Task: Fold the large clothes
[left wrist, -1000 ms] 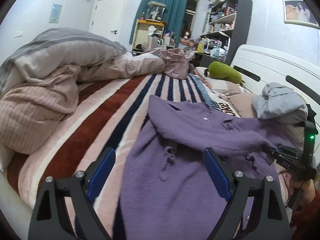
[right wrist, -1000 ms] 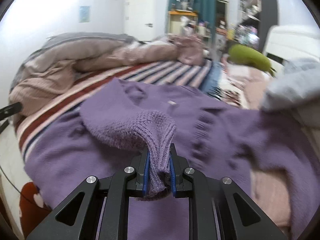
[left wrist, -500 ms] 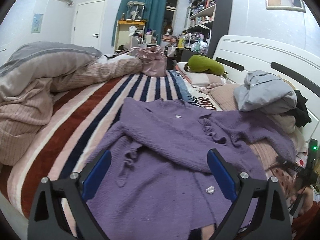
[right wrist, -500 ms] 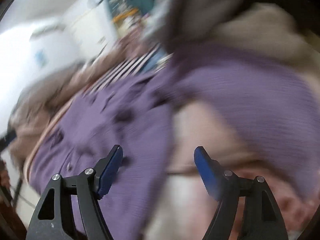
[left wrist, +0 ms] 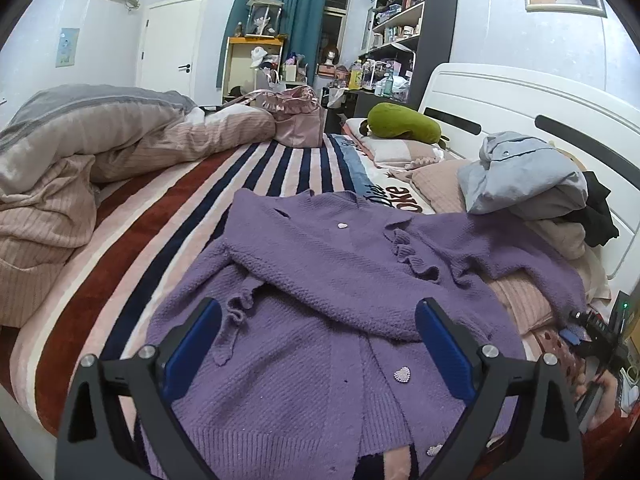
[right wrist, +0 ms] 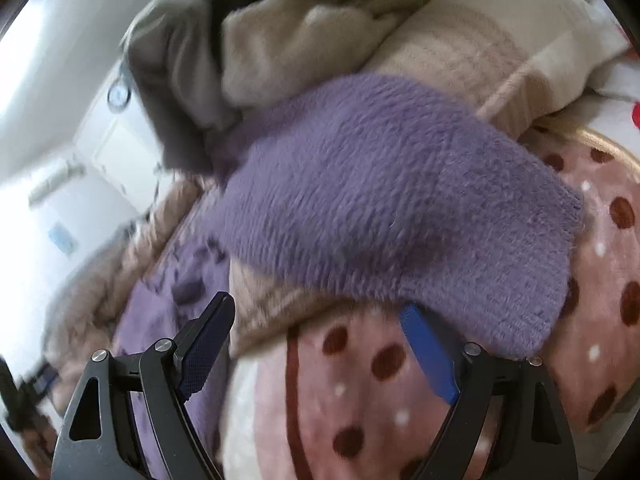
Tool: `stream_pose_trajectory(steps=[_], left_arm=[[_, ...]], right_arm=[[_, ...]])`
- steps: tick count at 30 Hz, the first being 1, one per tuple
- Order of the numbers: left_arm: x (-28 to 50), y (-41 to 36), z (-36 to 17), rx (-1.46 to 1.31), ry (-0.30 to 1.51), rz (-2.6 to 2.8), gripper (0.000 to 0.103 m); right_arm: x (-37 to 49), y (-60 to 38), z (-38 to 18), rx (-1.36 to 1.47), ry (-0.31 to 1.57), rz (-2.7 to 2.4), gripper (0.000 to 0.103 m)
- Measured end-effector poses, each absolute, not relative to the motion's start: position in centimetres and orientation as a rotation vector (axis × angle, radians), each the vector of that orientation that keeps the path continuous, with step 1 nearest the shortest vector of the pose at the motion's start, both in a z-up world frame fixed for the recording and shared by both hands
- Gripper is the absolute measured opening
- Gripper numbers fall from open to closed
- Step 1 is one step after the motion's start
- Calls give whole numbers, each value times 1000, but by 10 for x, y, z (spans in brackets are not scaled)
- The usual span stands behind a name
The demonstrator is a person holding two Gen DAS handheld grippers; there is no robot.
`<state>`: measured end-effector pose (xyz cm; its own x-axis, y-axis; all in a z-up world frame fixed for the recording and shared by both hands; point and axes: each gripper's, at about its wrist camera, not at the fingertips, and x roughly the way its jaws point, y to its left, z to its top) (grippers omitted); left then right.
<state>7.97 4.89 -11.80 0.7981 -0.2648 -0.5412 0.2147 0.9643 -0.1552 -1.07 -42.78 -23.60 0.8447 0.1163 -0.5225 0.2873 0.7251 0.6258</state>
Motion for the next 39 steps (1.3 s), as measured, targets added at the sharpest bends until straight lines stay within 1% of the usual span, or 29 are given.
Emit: stream_pose_trajectory(steps=[4, 5, 7, 8, 9, 10, 11, 13, 19, 25, 29, 32, 33, 37, 38, 39], left_arm=[[78, 57, -117, -100, 592, -246, 96], [78, 60, -117, -103, 591, -240, 96], [77, 65, -116, -109, 585, -231, 96], [77, 67, -116, -114, 582, -229, 96], [76, 70, -115, -121, 580, -227, 96], [76, 73, -115, -129, 577, -224, 96], [76, 76, -115, -135, 575, -223, 96], [76, 82, -114, -146, 569, -222, 96], [73, 97, -112, -188, 546, -238, 96], [63, 118, -107, -182, 509, -213, 96], [56, 136, -106, -174, 495, -180, 97], [55, 146, -108, -164, 496, -158, 97], [54, 148, -110, -163, 498, -151, 98], [55, 155, -116, -172, 507, -145, 98], [55, 156, -117, -172, 509, -146, 98], [56, 157, -119, -172, 512, -147, 98]], right_arm=[[-13, -445, -231, 848, 445, -103, 83], [-11, -445, -227, 839, 432, -109, 80], [-10, -442, -216, 778, 427, -160, 68], [-6, -439, -212, 748, 430, -192, 53], [-7, -437, -210, 726, 428, -214, 26], [-9, -435, -206, 705, 416, -218, 11], [-11, -433, -203, 702, 409, -207, 6], [-13, -424, -191, 667, 371, -169, 4], [17, -359, -147, 526, 363, 82, 4], [73, -236, -127, 352, 441, 389, 3], [121, -147, -149, 272, 590, 606, 3], [155, -87, -187, 218, 785, 714, 4], [160, -73, -199, 190, 837, 712, 6], [160, -54, -228, 182, 941, 732, 7], [154, -61, -227, 185, 930, 727, 11], [147, -71, -222, 195, 900, 719, 28]])
